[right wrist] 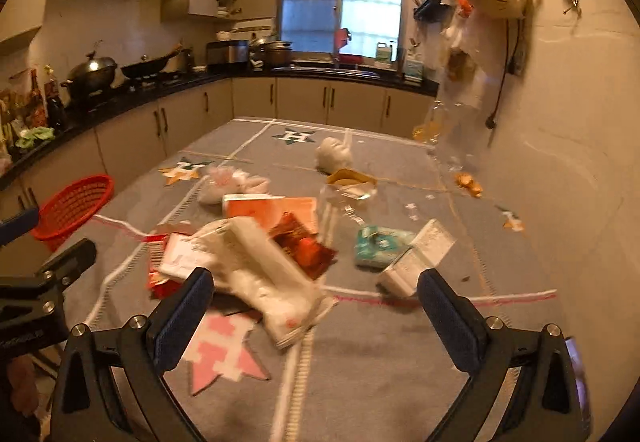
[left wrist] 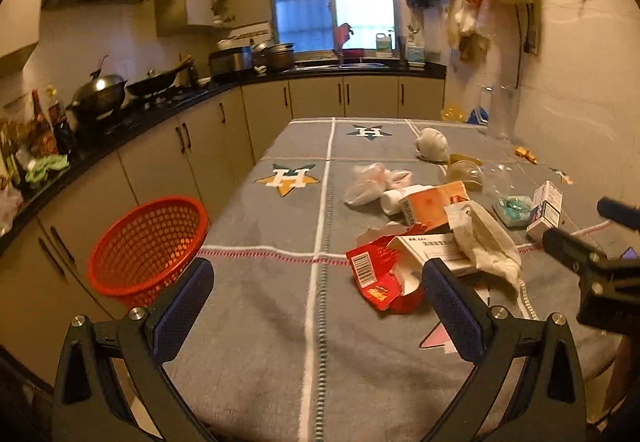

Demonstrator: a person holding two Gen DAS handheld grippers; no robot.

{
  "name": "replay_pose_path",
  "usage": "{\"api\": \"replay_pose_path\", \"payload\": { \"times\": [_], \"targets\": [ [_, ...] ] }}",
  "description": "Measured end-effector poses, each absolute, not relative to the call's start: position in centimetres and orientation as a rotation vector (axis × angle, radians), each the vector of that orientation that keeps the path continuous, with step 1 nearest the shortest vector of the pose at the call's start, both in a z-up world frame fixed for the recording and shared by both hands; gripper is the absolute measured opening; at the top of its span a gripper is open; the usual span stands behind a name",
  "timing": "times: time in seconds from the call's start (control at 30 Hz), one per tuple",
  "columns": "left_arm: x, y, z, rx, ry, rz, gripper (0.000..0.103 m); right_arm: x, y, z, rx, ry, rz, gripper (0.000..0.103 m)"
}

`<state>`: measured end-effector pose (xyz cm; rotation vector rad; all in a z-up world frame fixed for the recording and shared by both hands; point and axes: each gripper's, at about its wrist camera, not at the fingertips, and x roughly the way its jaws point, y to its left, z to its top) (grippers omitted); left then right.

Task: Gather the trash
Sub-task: 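Move both tools toward the pile of trash on the table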

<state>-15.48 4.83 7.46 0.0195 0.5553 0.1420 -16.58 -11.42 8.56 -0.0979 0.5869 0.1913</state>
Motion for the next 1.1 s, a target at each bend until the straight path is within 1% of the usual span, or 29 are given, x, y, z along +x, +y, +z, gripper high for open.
{"api": "replay_pose_path", "payload": {
  "times": [0.23,0.27,0.5,1.1],
  "targets": [
    [-14.9,5.4,6.7,0.02,0.575,0.152,0.103,-17.6,-10.8,8.3,-0.116,0.562,0.192,0.103],
    [-16.1,4.9,6.6,0.028,0.577,0.151,0.103,-17.6,-10.8,8.2,-0.116,0.564,0.196,0.103],
    [-16.9,4.2,6.2,0.051,0.569,0.144,0.103,-18.3,-11.3,8.2,-0.089,0.538,0.203,0.103],
    [-16.7,3.4,6.2,0.069,0.588,0.146,0.103,-18.2,-11.6,7.3,-0.081,0.553,0.212,0.103]
  ]
}}
